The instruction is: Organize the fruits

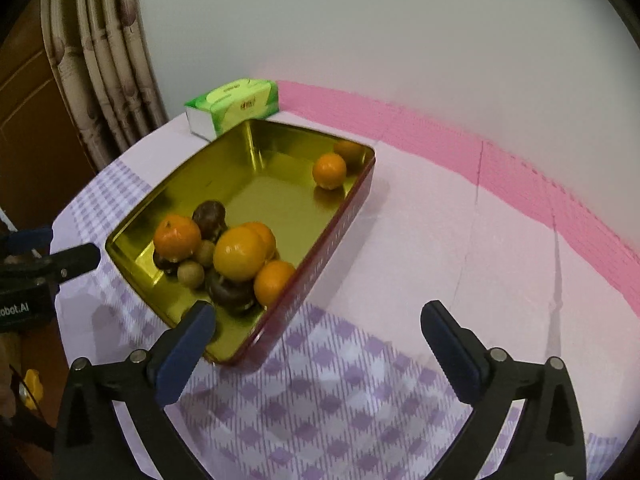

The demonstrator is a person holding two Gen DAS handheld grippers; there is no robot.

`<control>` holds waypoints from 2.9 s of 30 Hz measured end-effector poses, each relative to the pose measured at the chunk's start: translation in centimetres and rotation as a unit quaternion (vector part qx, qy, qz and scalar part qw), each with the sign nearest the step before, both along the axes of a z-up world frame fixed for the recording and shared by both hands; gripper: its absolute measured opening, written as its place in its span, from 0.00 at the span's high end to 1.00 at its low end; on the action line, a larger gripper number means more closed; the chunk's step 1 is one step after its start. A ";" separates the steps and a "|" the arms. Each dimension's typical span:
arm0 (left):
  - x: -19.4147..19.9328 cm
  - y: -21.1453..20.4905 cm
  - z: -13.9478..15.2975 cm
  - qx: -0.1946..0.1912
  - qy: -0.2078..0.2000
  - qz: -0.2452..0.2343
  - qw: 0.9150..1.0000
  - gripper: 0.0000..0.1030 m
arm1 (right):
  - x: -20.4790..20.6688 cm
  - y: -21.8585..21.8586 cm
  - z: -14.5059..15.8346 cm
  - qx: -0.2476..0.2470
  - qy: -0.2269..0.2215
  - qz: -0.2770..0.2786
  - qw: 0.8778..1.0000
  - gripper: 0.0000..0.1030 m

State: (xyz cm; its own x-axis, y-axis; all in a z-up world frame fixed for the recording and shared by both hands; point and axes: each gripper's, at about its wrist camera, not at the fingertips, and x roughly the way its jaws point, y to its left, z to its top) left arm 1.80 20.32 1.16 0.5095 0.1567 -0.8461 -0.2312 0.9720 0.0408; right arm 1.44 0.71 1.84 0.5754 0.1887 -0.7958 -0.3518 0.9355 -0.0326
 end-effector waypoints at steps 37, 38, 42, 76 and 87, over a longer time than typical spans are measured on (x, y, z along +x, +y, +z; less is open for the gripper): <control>0.0 -0.8 -0.5 0.012 0.006 -0.016 1.000 0.11 | -1.0 1.4 -1.3 -0.022 0.005 0.014 1.000 0.01; 0.0 -0.8 -0.5 0.012 0.006 -0.017 1.000 0.11 | -1.0 1.4 -1.3 -0.021 0.005 0.015 1.000 0.01; 0.0 -0.8 -0.5 0.012 0.006 -0.017 1.000 0.11 | -1.0 1.6 -1.4 -0.021 0.005 0.016 1.000 0.01; 0.3 -1.0 -0.7 0.011 0.009 -0.022 1.000 0.11 | -1.4 2.5 -1.5 -0.019 0.014 0.029 0.999 0.01; 0.3 -1.2 -0.7 0.009 0.010 -0.028 1.000 0.11 | -1.7 2.8 -1.4 -0.017 0.015 0.031 0.999 0.01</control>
